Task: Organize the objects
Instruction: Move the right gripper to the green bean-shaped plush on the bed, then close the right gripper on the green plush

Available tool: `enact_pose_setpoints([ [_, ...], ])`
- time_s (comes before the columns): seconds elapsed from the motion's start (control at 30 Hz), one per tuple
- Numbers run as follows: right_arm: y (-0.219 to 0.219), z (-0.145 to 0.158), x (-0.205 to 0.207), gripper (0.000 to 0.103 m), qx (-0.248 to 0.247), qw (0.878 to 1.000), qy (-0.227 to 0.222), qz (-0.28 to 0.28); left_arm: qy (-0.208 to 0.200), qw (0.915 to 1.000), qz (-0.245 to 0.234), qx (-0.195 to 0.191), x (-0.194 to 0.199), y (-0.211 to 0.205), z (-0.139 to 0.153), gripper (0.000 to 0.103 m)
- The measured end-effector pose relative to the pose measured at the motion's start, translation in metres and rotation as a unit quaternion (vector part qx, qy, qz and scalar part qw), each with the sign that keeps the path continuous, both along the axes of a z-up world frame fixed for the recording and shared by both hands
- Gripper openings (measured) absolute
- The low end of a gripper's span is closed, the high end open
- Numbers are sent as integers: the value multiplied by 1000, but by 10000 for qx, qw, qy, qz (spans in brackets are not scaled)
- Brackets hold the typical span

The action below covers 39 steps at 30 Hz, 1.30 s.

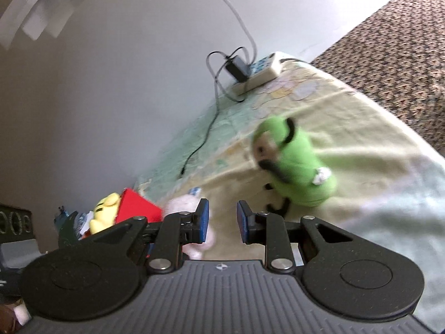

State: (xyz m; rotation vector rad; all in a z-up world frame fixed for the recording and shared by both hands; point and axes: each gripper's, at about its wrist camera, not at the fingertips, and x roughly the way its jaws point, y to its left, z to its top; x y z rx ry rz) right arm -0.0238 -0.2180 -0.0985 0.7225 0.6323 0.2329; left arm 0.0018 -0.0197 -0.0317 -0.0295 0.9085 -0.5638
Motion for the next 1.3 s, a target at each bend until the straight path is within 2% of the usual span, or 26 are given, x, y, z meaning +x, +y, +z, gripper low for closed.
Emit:
enact_pose_setpoints([
  [0.3, -43, -3, 13, 34, -25, 9997, 141, -202, 649, 9977, 57, -203, 30, -37, -30, 100],
  [0.47, -56, 0, 29, 41, -33, 9998, 138, -154, 673, 9974, 14, -254, 45, -58, -35, 100],
  [0.57, -57, 1, 42, 49, -58, 9998, 169, -6, 643, 9976, -1, -266, 55, -69, -40, 100],
  [0.77, -61, -7, 67, 52, -171, 9993, 289, 186, 715, 9971, -12, -258, 80, -86, -51, 97],
  [1.0, -65, -31, 96, 52, 10, 9973, 659, 313, 916, 9956, -122, -182, 102, -101, -70, 84],
  [1.1, -61, -41, 107, 53, 101, 9959, 808, 397, 976, 9950, -100, -162, 107, -102, -78, 84],
  [1.17, -61, -45, 112, 53, 260, 9952, 815, 465, 1035, 9944, -82, -173, 110, -102, -82, 82],
  [1.3, -55, -47, 118, 55, 274, 9945, 804, 609, 1172, 9927, -37, -297, 116, -98, -88, 78],
])
